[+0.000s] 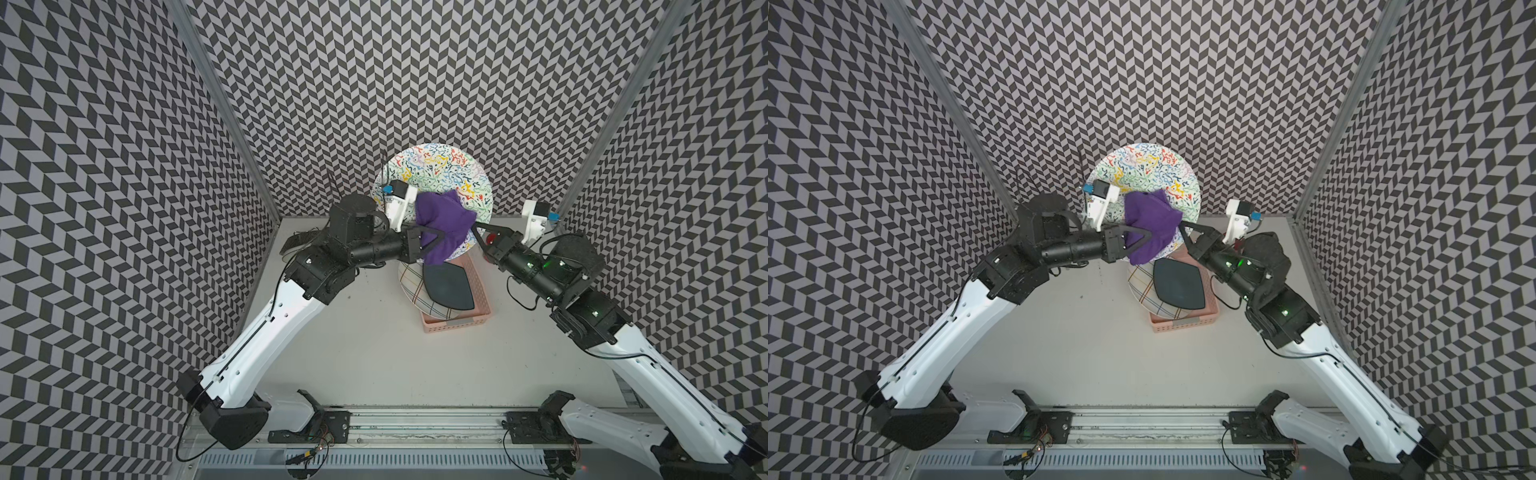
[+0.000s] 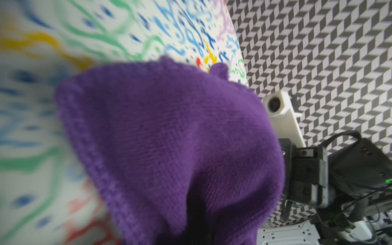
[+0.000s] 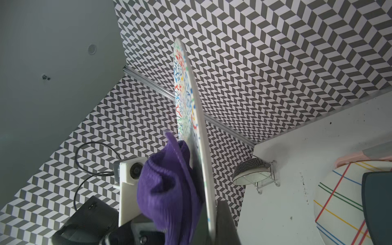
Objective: Wipe the wet plate dry
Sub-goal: Wipe the plate with towel.
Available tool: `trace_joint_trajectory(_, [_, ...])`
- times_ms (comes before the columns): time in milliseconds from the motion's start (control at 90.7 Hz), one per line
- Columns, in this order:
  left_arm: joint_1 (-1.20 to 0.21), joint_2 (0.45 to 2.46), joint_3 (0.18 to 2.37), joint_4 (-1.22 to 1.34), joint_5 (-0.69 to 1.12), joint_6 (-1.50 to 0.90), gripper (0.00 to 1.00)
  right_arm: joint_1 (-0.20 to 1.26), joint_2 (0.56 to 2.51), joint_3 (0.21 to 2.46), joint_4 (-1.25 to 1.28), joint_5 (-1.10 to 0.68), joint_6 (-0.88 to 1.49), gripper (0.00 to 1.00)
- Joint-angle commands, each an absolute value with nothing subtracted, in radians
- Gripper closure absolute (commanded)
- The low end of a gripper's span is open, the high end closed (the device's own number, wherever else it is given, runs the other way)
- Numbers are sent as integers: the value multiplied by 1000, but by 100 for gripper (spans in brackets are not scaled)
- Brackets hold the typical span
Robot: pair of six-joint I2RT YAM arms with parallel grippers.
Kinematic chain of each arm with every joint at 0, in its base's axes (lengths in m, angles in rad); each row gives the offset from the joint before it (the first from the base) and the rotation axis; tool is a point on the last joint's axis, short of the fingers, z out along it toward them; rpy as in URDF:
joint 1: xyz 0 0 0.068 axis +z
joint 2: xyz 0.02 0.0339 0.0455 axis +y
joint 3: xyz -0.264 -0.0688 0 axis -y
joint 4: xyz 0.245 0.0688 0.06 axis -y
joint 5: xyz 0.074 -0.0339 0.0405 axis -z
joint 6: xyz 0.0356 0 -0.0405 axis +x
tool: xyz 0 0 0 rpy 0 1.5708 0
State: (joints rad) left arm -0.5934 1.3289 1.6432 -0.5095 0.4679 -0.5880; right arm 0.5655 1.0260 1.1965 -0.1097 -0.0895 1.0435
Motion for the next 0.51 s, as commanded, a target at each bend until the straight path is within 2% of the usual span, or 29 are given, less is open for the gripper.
trace_joint_trajectory(0, [-355, 1192, 1522, -246, 633, -857, 100, 453, 971, 1215, 184, -145, 1228, 100])
trace_joint_trajectory(55, [-283, 1141, 1441, -97, 696, -1046, 100, 403, 955, 1174, 272, -221, 1292, 100])
trace_joint_trajectory(143, [-273, 1100, 1283, 267, 742, -1335, 100, 382, 950, 1132, 392, -318, 1367, 100])
trace_joint_trajectory(276, [-277, 1121, 1092, 849, 678, -1794, 100, 383, 968, 1078, 555, -437, 1478, 100])
trace_joint_trajectory(496, [-383, 1264, 1200, 1170, 544, -2023, 100, 417, 1019, 1049, 595, -534, 1517, 100])
